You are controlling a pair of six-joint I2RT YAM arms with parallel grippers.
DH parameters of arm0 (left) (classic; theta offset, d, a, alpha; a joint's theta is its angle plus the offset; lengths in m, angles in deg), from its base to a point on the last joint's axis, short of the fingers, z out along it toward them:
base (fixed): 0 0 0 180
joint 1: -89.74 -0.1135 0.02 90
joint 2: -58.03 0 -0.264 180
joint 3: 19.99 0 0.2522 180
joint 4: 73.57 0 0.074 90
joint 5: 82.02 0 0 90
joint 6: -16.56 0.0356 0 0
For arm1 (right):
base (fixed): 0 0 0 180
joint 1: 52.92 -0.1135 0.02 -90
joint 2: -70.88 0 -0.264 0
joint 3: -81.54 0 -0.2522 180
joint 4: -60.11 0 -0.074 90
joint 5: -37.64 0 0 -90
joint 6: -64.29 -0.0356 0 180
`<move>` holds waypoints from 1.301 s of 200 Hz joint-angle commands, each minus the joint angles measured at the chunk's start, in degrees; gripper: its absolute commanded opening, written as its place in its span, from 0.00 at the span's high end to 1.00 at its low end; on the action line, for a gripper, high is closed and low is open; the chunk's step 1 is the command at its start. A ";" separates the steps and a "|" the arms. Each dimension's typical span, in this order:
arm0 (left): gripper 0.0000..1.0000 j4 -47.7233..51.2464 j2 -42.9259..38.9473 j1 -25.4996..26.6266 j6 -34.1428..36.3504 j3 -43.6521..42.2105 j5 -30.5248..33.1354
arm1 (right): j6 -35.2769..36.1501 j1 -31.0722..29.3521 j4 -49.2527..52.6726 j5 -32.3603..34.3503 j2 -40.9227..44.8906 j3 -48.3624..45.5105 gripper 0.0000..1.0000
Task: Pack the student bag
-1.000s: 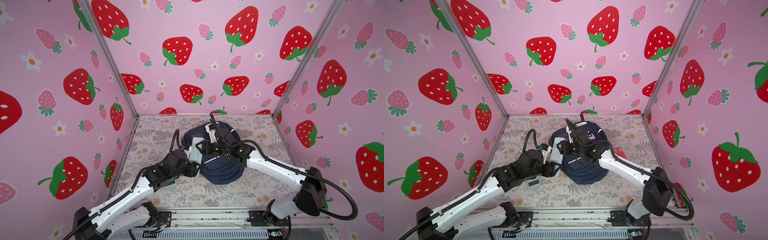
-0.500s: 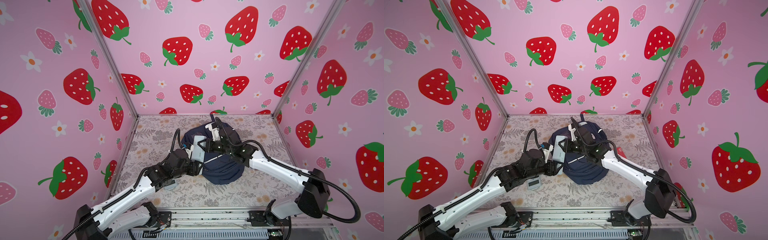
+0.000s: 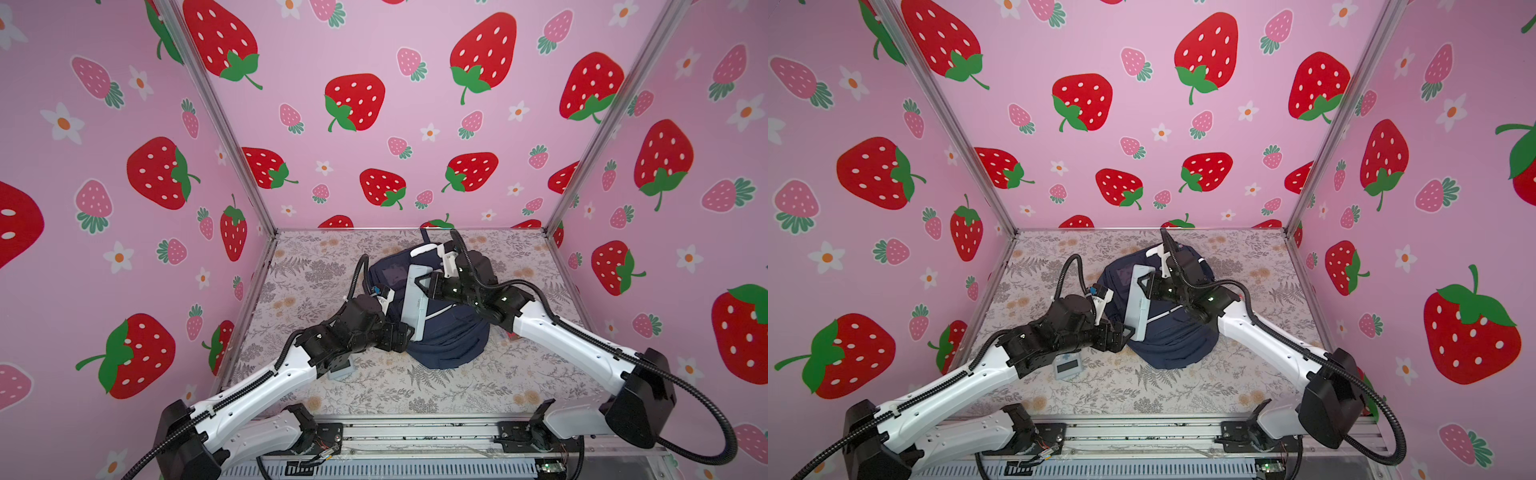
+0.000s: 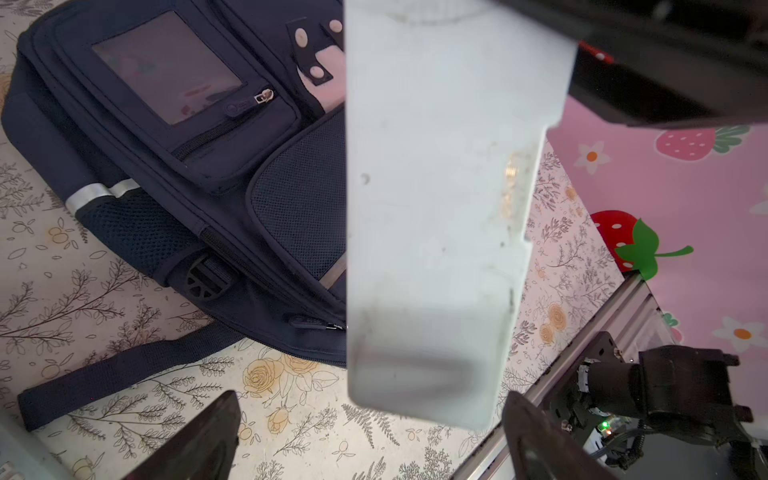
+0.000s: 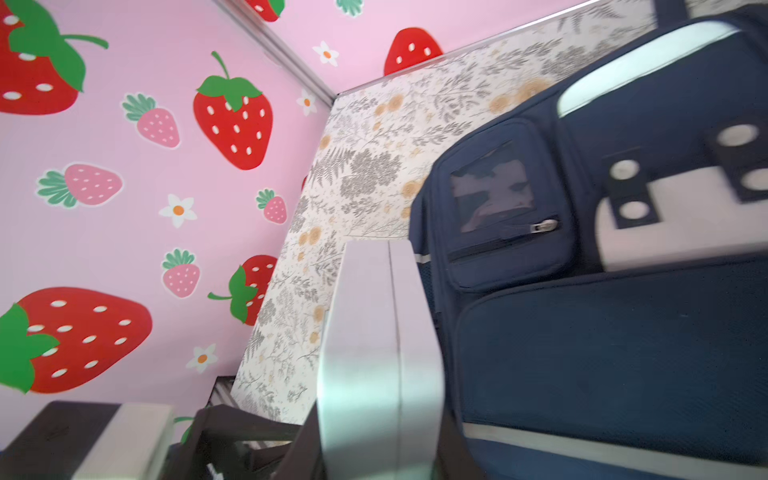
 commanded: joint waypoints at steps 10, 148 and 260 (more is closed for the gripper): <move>0.01 4.54 1.26 0.34 4.86 4.51 0.23 | 1.40 5.49 5.11 3.56 7.27 -2.63 0.77; 0.14 18.87 48.01 11.60 24.42 42.06 12.65 | 6.38 30.61 22.14 3.72 28.26 -11.23 0.79; 1.00 10.18 37.67 6.52 19.95 36.09 17.32 | 5.85 33.25 20.52 -0.27 29.27 -12.68 0.81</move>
